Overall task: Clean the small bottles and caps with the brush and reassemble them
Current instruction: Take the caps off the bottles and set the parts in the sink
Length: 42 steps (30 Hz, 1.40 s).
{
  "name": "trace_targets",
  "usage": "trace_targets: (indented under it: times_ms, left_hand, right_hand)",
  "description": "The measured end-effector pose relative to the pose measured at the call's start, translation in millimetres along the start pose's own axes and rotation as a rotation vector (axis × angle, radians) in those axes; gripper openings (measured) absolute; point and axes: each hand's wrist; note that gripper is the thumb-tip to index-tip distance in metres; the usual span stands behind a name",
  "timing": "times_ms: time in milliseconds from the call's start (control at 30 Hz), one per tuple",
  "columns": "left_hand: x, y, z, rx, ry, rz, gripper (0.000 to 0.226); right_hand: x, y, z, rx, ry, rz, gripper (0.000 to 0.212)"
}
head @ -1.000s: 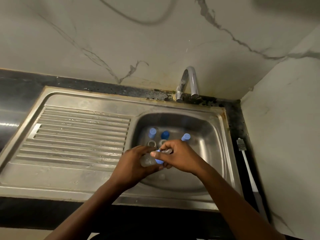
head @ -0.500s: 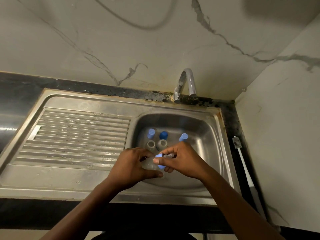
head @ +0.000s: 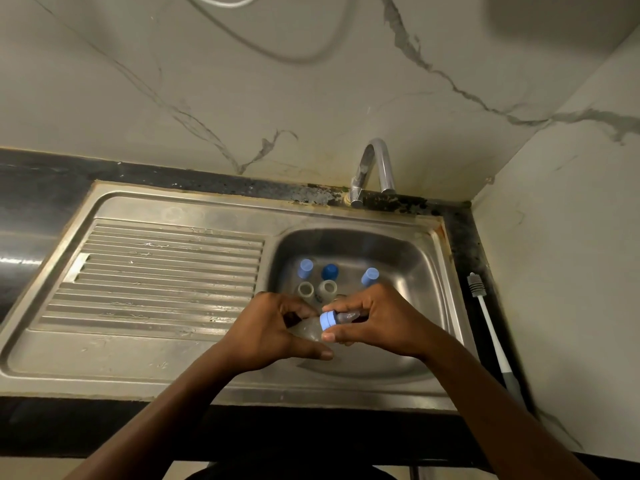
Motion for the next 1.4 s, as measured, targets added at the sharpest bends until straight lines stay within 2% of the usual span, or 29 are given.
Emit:
trace_targets:
  times_ms: [100, 233, 300, 433, 533, 600, 633, 733, 800, 900, 1033, 1200, 1300, 1400]
  left_hand:
    - [-2.9, -1.6, -0.8, -0.041, -0.100, -0.006, 0.035]
    - [-4.8, -1.0, 5.3, 0.010, -0.048, -0.017, 0.035]
    - [-5.6, 1.1, 7.3, 0.032, -0.033, -0.010, 0.037]
    - [-4.3, 4.6, 7.4, 0.074, 0.054, 0.019, 0.034]
    - [-2.8, 5.7, 7.1, 0.086, 0.069, 0.018, 0.033]
    - [-2.4, 5.6, 6.7, 0.084, 0.083, 0.015, 0.033]
    - [-2.5, 5.4, 5.8, 0.074, 0.092, 0.023, 0.033]
    - [-2.7, 3.6, 1.1, 0.043, 0.077, 0.051, 0.035]
    - [-1.9, 2.8, 0.4, 0.039, 0.077, 0.047, 0.033]
    - [1.1, 3.1, 0.5, 0.039, 0.091, 0.037, 0.032]
    - [6.4, 5.9, -7.8, -0.004, 0.112, 0.003, 0.039]
    - [14.0, 11.0, -13.7, -0.035, 0.107, -0.053, 0.041]
    - [21.9, 18.2, -19.0, -0.042, 0.080, -0.059, 0.044]
    - [35.5, 32.2, -24.1, -0.047, 0.151, -0.028, 0.059]
  right_hand:
    - [-5.0, -1.0, -0.4, -0.017, -0.094, -0.037, 0.047]
    - [-10.5, 1.4, -1.8, -0.015, -0.133, -0.104, 0.063]
    - [-11.1, 1.2, -3.4, 0.020, -0.117, -0.066, 0.070]
    - [-5.3, 4.5, -8.7, 0.181, -0.115, 0.030, 0.050]
    - [-0.5, 8.9, -4.6, 0.169, -0.168, 0.020, 0.046]
    - [-2.3, 7.5, -0.4, 0.129, -0.183, 0.013, 0.031]
    - [-4.6, 6.3, 0.4, 0.102, -0.209, 0.005, 0.031]
    - [-8.4, 2.5, 1.1, 0.041, -0.230, -0.050, 0.064]
    - [-5.2, 1.9, 1.8, 0.078, -0.185, -0.053, 0.072]
    - [3.0, 2.3, -1.7, 0.225, -0.073, -0.011, 0.051]
    - [3.7, 0.3, 2.4, 0.197, -0.048, -0.013, 0.027]
    - [-12.9, -8.7, 9.7, 0.103, -0.153, 0.000, 0.051]
    - [-24.3, -16.3, 17.8, 0.114, -0.133, 0.064, 0.052]
    - [-37.4, -29.3, 29.6, 0.131, -0.142, 0.156, 0.051]
Point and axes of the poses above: each hand's wrist, its own y-axis towards the middle knuckle, its own x-axis out of the palm, z = x × y, and after that the axes turned 4 degrees about x, right-handed
